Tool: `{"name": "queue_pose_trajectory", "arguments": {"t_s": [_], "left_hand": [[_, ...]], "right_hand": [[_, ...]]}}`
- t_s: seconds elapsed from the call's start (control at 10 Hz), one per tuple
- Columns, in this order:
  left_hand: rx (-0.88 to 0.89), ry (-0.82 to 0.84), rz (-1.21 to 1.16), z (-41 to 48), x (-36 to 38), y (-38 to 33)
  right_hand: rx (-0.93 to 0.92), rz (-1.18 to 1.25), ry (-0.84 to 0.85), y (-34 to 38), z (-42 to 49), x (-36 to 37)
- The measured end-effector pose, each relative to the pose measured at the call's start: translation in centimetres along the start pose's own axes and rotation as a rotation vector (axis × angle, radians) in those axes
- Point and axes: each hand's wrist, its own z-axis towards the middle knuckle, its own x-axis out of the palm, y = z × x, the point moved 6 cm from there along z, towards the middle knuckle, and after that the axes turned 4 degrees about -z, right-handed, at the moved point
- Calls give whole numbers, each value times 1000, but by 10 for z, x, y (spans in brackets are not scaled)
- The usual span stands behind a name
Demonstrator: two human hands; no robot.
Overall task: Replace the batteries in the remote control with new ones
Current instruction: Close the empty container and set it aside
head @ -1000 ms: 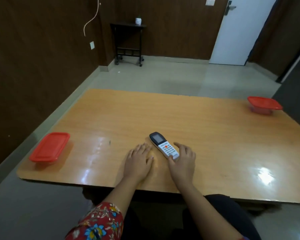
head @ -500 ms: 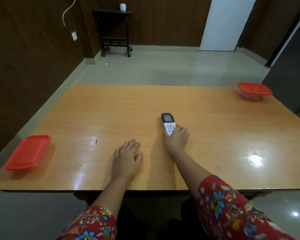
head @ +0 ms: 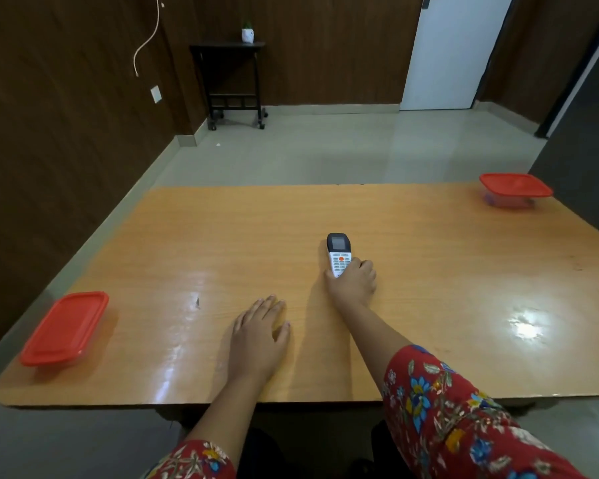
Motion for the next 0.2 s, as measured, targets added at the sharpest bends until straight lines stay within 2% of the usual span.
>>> {"name": "queue_pose_trajectory", "arguments": {"t_s": [0.2], "left_hand": [[-6, 17, -5, -1, -6, -5]], "right_hand": [[-9, 160, 155, -8, -11, -23]]}}
